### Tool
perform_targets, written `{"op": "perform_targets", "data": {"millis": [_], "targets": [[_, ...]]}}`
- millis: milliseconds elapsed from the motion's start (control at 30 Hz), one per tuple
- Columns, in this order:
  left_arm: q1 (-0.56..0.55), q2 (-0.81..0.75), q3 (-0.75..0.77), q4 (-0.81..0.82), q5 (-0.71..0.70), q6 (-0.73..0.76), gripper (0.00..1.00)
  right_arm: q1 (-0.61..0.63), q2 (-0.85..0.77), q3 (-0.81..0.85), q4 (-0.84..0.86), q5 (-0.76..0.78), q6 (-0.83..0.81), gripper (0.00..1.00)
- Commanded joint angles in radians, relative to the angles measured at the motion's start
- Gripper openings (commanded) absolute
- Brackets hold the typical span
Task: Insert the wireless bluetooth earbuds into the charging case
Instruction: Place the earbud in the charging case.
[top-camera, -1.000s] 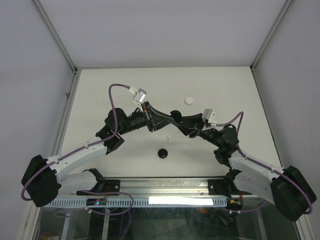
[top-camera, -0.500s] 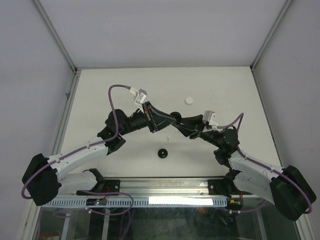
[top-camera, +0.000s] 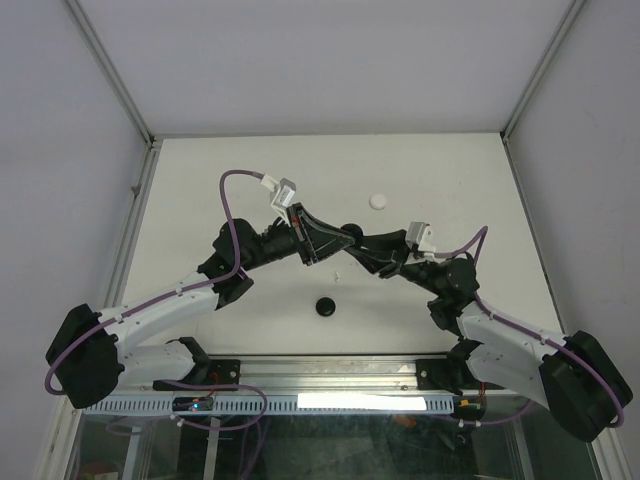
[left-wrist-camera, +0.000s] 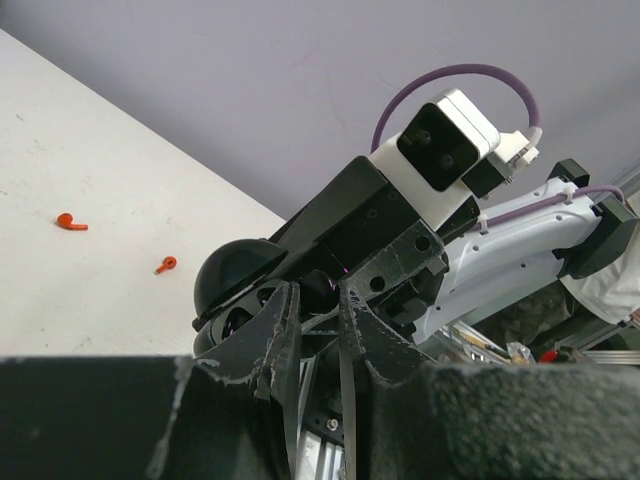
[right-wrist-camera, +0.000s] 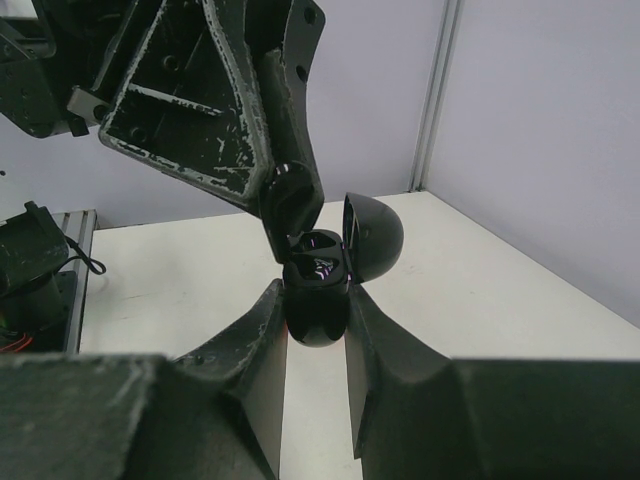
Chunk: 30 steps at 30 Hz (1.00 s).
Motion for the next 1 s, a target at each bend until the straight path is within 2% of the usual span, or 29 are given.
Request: {"op": "perform_targets", "data": {"millis": [0,533,967], "targets": [[-0.008,-0.012,-0.003,0.058,-0.052,0.017,0.11,0.007,-0.020,-0.004,0.073,-0.016,-0.010,0.00],[-0.011,-0.014,-0.019,0.059,-0.035,-0.028,0.11,0.007,-0.026,-0.004,0.076,-0.005,-0.010,0.00],[-0.025,-0.025,-0.030,-0.011,-0.053,-0.044,0.11,0.007,-0.031,-0.006,0.072,0.008,-0.016,0.00]]}}
